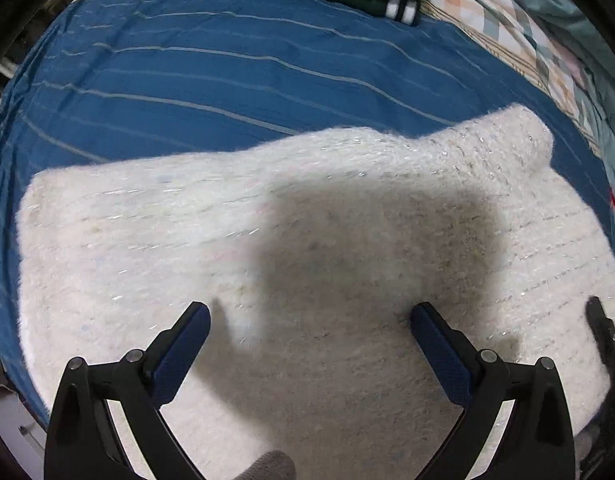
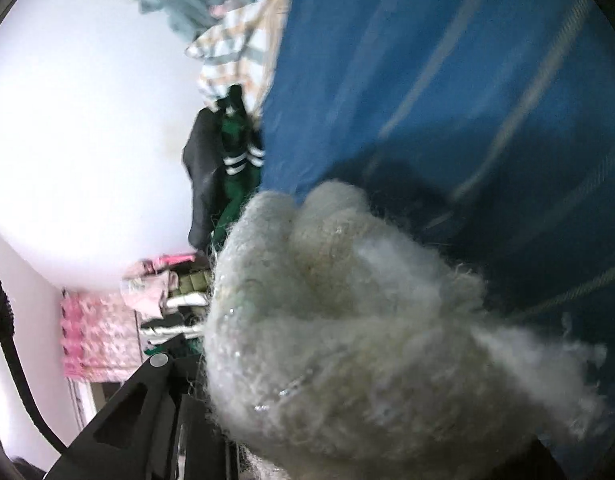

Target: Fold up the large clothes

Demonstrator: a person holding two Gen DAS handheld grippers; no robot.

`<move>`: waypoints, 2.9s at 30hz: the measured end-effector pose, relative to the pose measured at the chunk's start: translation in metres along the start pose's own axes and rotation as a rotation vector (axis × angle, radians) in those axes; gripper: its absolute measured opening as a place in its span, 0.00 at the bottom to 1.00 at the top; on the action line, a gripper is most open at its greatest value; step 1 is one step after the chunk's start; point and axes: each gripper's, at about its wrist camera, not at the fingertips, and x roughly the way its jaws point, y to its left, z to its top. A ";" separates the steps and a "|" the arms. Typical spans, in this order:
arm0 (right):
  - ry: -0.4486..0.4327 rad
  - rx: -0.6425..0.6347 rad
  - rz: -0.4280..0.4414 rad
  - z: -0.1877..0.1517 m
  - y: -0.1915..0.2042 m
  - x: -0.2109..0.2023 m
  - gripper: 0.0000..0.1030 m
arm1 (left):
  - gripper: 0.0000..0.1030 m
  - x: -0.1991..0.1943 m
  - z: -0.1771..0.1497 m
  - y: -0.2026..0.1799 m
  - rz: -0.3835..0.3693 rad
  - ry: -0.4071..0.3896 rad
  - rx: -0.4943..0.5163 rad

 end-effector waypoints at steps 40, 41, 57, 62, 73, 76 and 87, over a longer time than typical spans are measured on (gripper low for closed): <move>0.758 -0.910 -0.443 -0.332 0.256 0.215 0.84 | 1.00 -0.168 -0.227 0.330 0.137 -0.205 -0.888; 0.739 -0.903 -0.468 -0.321 0.254 0.207 0.84 | 1.00 -0.164 -0.219 0.325 0.117 -0.214 -0.873; 0.792 -0.873 -0.738 -0.275 0.174 0.257 0.91 | 0.96 -0.037 -0.172 0.345 -0.220 -0.107 -1.096; 0.741 -0.794 -0.733 -0.243 0.170 0.204 0.91 | 0.16 -0.057 -0.168 0.344 -0.272 -0.220 -1.054; 0.786 -0.601 -0.578 -0.193 0.118 0.177 0.91 | 0.15 -0.047 -0.231 0.365 -0.293 -0.232 -1.114; 0.836 -0.494 -0.429 -0.184 0.093 0.197 0.91 | 0.22 -0.043 -0.224 0.364 -0.310 -0.239 -1.080; 1.061 -0.364 -0.070 -0.211 0.058 0.273 0.91 | 0.54 -0.035 -0.202 0.373 -0.376 -0.322 -1.089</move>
